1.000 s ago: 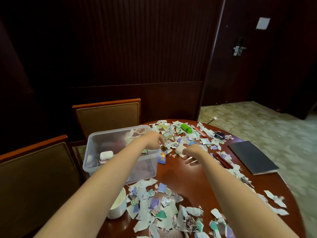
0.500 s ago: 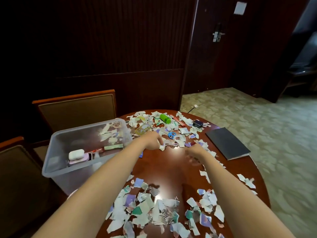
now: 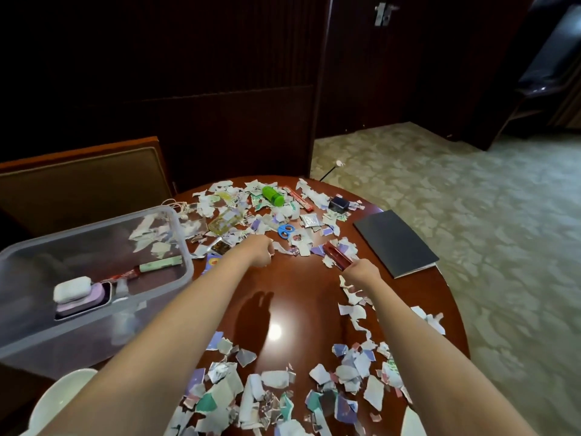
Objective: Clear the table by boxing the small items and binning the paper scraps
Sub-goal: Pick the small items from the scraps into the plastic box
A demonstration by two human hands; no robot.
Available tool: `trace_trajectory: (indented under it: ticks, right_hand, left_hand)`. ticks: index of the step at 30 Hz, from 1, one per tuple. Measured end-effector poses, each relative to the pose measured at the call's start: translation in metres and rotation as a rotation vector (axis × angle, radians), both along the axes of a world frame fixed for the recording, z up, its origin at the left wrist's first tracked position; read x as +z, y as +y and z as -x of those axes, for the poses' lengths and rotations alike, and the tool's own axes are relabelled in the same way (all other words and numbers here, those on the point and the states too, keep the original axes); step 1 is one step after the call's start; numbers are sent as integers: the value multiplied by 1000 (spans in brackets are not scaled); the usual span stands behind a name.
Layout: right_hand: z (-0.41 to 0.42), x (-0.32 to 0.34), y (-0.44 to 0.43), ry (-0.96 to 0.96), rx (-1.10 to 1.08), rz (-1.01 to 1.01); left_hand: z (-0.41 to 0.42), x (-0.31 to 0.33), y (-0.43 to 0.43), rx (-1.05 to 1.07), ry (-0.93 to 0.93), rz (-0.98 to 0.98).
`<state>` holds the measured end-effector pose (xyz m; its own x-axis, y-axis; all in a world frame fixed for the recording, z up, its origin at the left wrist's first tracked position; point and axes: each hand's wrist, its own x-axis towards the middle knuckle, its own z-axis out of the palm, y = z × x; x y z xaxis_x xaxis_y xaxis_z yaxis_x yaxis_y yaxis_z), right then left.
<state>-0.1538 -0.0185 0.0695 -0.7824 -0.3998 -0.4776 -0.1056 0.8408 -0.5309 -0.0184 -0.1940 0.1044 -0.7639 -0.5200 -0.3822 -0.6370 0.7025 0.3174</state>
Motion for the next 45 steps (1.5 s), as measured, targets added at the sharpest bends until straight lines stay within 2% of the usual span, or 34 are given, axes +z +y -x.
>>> trace_trajectory:
  ticks: [14, 19, 27, 32, 40, 45]
  right_hand:
    - [54, -64, -43, 255, -11, -20]
    - [69, -80, -56, 356, 86, -140]
    - [72, -90, -65, 310, 165, -104]
    - [66, -87, -64, 349, 225, -184]
    - [50, -50, -71, 338, 109, -45]
    - [31, -17, -79, 347, 123, 23]
  left_hand:
    - [48, -68, -57, 138, -110, 29]
    - [62, -89, -70, 214, -122, 62]
    - [64, -112, -81, 267, -93, -24]
    - [63, -102, -76, 278, -51, -75]
    - [50, -56, -72, 278, 84, -153]
    - [27, -18, -64, 283, 177, -141]
